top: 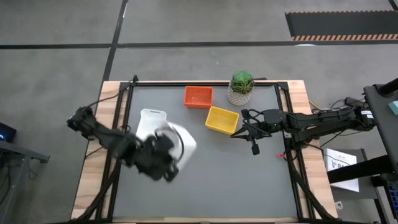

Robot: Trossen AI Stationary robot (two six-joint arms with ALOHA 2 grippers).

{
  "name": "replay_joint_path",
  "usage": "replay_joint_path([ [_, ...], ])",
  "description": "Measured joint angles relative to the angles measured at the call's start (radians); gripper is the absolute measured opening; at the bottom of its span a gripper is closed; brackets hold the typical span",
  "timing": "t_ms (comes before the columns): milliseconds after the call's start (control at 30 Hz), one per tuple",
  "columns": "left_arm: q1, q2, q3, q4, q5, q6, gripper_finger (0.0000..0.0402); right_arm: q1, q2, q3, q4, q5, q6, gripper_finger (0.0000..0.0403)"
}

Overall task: Stack baskets by color
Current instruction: Stack the bottom stacked white bins on top of the white bin

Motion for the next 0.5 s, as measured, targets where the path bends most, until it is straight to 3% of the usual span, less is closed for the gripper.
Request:
replay_joint_path([
  [200,0.17,-0.002,0.118,-0.31,-0.002,-0.083,0.0,0.0,0.0,0.0,0.0,0.0,-0.005,0.0009],
  [500,0.493,-0.024,0.069,-0.317,0.201,0.113,0.0,0.0,0.0,0.001,-0.022,0.001,-0.016,0.0009],
])
